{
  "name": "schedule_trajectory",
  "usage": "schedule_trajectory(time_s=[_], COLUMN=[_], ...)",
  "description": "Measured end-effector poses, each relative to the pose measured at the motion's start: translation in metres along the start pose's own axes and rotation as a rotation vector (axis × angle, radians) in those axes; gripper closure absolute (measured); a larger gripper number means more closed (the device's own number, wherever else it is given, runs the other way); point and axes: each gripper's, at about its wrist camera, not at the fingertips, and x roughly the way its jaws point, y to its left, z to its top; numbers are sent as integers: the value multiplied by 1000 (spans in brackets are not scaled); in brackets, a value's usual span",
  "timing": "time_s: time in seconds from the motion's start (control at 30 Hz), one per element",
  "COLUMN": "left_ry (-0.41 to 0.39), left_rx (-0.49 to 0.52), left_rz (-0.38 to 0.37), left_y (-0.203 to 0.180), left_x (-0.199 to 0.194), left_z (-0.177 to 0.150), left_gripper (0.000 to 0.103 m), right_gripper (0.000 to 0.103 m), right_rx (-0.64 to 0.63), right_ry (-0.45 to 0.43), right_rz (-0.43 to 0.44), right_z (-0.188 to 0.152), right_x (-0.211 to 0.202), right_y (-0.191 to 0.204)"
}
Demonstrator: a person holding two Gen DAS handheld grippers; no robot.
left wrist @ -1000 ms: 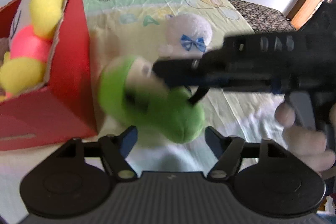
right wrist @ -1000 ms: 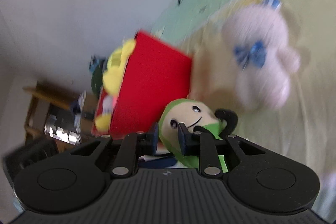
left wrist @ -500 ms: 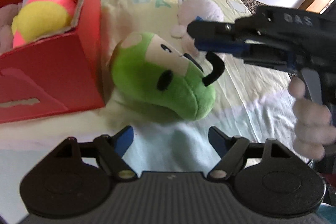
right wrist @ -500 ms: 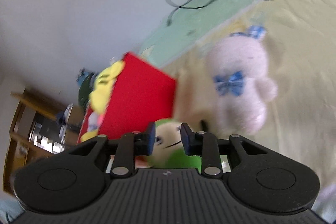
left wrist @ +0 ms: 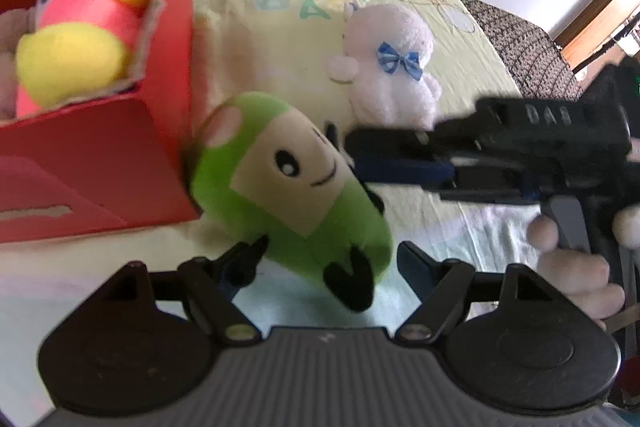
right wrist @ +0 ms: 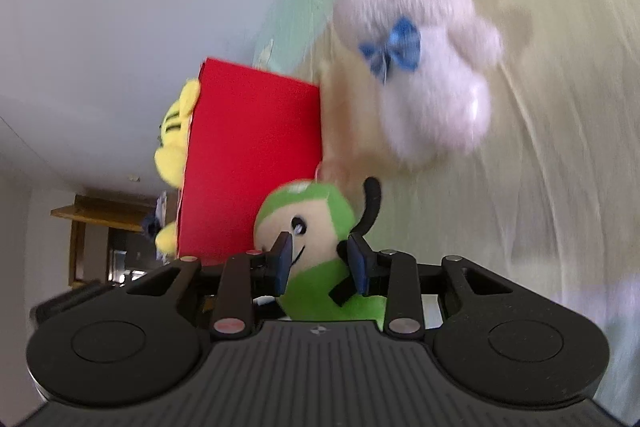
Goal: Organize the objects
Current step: 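Lift the green plush off the bed with both grippers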
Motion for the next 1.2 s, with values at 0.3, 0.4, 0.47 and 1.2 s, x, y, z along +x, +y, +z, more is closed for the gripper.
schedule_trajectory(time_s=[0.3,0.4,0.47,1.2], left_ry=[-12,5,11,63], left_rx=[-4,-27,-25,33], left_rz=[28,27,41,132], left_y=[8,9,8,-7], left_x=[-10,-4,0,9], left_z=[-2,-1,1,7], left_gripper=[24,22,20,22], right_gripper=[65,64,57,57], right_rx=[-100,-177,-197,-125], right_ry=[20,-33,-33,51], right_rz=[-15,-92,-127,-18], right_z=[-12,-8,-5,-17], right_x=[5,5,8,11], right_y=[20,24,20,13])
